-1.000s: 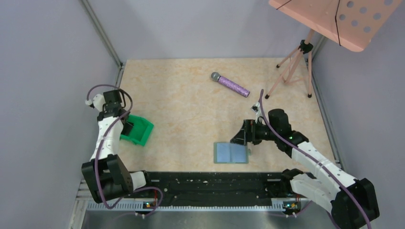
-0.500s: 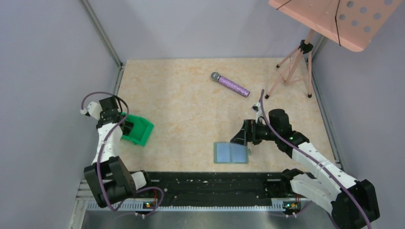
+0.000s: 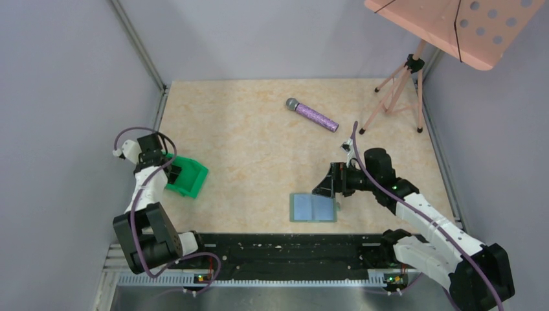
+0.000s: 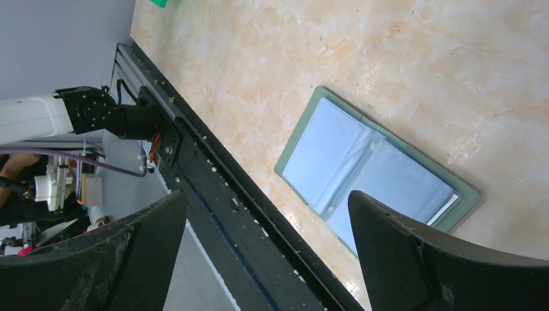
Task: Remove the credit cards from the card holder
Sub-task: Place the credit card in the storage box.
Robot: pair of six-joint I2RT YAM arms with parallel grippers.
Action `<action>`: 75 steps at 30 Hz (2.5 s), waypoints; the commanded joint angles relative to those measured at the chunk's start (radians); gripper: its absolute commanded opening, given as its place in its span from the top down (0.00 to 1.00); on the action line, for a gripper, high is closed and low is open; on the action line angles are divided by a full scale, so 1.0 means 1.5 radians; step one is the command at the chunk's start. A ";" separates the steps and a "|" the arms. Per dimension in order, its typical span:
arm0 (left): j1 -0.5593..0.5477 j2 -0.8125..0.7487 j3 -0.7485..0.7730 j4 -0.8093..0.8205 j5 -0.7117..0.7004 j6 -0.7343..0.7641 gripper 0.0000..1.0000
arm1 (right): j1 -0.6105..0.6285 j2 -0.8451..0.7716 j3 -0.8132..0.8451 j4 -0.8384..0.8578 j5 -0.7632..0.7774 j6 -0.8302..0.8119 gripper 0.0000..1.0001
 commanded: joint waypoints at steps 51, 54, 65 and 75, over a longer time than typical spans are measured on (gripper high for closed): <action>0.009 -0.007 0.034 -0.064 -0.045 -0.013 0.74 | -0.003 -0.063 0.028 -0.030 0.013 -0.024 0.05; 0.009 -0.012 0.051 -0.084 -0.051 -0.015 0.69 | -0.003 -0.062 0.028 -0.029 0.011 -0.022 0.05; 0.008 -0.009 0.124 -0.150 0.106 0.102 0.66 | -0.003 -0.077 0.023 -0.044 0.013 -0.010 0.05; 0.006 0.004 0.077 -0.160 0.310 0.171 0.77 | -0.003 -0.078 0.024 -0.046 0.015 0.004 0.05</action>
